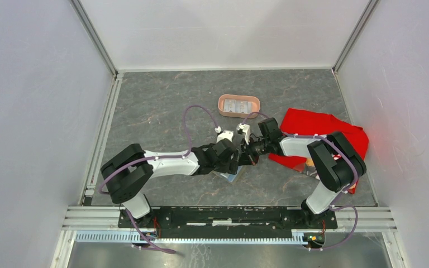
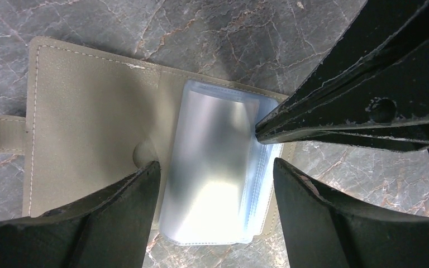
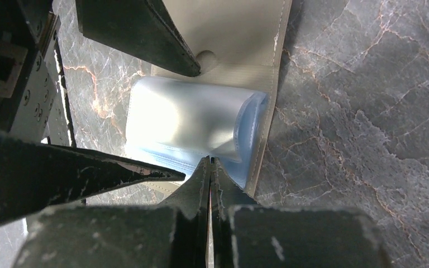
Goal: Put the credit cards into the card holder
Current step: Open the card holder at the center of the board.
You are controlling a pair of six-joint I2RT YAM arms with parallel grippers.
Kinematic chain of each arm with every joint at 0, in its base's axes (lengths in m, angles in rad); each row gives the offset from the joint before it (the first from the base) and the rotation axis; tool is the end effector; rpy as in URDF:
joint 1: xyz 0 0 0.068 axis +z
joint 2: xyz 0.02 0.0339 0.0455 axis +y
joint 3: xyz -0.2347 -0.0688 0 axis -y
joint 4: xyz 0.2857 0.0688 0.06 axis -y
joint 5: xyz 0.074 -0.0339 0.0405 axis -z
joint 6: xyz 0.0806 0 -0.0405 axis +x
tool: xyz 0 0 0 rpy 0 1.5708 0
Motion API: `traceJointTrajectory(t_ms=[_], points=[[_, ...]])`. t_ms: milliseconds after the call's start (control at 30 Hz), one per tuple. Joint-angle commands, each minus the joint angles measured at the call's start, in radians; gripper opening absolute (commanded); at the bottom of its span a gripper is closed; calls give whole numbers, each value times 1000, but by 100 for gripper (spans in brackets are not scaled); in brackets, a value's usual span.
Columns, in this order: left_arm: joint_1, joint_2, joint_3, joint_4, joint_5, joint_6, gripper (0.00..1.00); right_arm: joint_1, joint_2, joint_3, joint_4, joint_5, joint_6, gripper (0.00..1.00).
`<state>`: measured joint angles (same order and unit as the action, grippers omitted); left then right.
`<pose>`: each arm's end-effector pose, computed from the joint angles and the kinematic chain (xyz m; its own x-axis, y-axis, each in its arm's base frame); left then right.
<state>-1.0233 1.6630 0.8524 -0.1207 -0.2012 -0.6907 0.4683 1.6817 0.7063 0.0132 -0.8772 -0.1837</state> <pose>0.2080 -0.3103 0.0588 -0.8154 0.1383 -0.5622 0.3309 0.9081 -0.2566 0.2644 0.2032 0.0409 -0.5954 -0.4321 -0.6773 -0.8031 0.2981 0.5158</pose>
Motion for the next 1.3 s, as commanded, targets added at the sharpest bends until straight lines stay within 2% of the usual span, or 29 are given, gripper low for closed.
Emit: traceJointTrajectory(t_ms=[0, 200, 400, 700, 1033, 1167, 1267], points=[[-18, 137, -29, -101, 59, -23, 80, -1, 21, 24, 29, 24, 23, 0], [-23, 177, 7, -138, 47, -23, 74, -2, 19, 25, 31, 15, 27, 0], [-32, 201, 24, -153, 43, -24, 74, -3, 19, 31, 27, -3, 29, 0], [-49, 189, -17, -78, 113, 6, 78, -5, 19, 37, 21, -6, 27, 0], [-59, 225, -30, -96, 96, 15, 79, -19, 6, 50, 12, -60, 18, 0], [-63, 247, -27, -120, 59, 4, 76, -22, -23, 62, 9, -113, 12, 3], [-63, 258, -30, -127, 41, 2, 68, -37, -61, 69, 7, -149, 9, 4]])
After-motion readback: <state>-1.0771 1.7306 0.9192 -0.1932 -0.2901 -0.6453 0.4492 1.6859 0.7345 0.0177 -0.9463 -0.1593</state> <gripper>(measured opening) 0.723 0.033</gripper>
